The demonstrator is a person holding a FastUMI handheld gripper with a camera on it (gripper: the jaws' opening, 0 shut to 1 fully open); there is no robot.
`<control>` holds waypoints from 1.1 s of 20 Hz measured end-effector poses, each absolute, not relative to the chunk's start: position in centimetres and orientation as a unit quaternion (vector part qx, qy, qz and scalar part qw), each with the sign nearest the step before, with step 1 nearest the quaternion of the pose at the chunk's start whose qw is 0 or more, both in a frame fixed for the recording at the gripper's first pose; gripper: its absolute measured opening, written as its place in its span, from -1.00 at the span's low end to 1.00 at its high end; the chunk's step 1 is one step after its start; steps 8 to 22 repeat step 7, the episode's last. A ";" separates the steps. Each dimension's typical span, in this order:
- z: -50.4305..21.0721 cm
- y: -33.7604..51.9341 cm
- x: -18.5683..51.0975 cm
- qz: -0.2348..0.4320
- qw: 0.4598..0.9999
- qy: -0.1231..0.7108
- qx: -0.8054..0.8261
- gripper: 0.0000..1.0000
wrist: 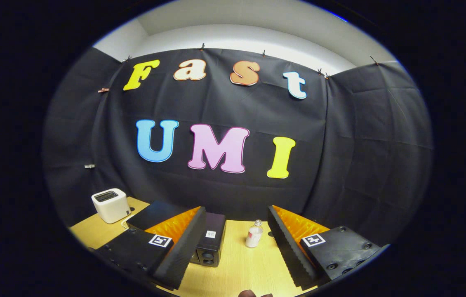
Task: Open the toaster oven, put the food inside, and close the toaster oven door.
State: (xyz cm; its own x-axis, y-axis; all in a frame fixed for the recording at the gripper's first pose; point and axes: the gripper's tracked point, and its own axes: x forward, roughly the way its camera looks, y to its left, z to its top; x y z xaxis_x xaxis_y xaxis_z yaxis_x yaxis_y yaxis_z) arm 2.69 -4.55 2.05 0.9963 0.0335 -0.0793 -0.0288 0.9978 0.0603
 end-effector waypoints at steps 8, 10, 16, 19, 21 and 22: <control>0.9 -8.5 2.9 0.002 0.998 0.048 0.043 0.97; 0.9 -8.5 2.9 0.002 0.998 0.048 0.043 0.97; 0.9 -8.5 2.9 0.002 0.998 0.048 0.043 0.97; 0.9 -8.5 2.9 0.002 0.998 0.048 0.043 0.97; 0.9 -8.5 2.9 0.002 0.998 0.048 0.043 0.97; 0.9 -8.5 2.9 0.002 0.998 0.048 0.043 0.97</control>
